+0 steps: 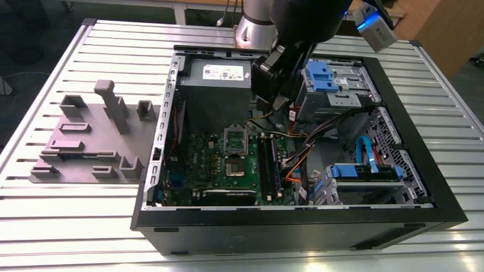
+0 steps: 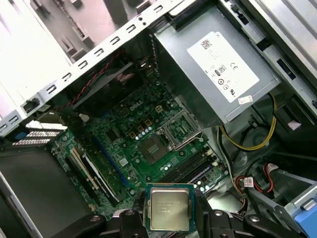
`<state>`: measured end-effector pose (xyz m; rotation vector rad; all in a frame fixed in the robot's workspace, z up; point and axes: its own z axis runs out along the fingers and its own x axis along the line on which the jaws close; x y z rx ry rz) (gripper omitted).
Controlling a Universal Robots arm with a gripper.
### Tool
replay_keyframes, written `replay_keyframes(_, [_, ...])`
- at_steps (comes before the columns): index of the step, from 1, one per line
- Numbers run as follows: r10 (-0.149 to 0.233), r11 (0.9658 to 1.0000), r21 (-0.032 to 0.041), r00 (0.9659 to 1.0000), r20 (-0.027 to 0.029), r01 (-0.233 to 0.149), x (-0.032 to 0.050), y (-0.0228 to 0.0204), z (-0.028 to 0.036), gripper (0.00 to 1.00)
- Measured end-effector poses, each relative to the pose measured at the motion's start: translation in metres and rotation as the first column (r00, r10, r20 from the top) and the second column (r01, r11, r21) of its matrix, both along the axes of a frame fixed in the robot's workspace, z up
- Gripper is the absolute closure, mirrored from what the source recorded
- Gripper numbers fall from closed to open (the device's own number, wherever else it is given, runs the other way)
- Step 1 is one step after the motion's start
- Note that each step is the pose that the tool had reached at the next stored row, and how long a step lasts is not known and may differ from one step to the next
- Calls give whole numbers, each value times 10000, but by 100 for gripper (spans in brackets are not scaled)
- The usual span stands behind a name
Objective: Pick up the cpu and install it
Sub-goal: 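Place the cpu into insertion slot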
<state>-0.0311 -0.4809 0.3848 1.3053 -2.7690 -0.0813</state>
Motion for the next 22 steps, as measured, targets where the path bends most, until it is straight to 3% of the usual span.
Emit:
replay_keyframes(8, [-110, 9999, 1, 9999, 0, 110, 0, 0, 0, 53])
replay_keyframes(13, [-823, 9966, 0, 9966, -1, 823, 0, 0, -6, 53])
replay_keyframes(18, [-1740, 9847, 1, 9847, 0, 1740, 0, 0, -15, 53])
replay_keyframes(22, [-2460, 9693, 0, 9693, -1, 2460, 0, 0, -23, 53])
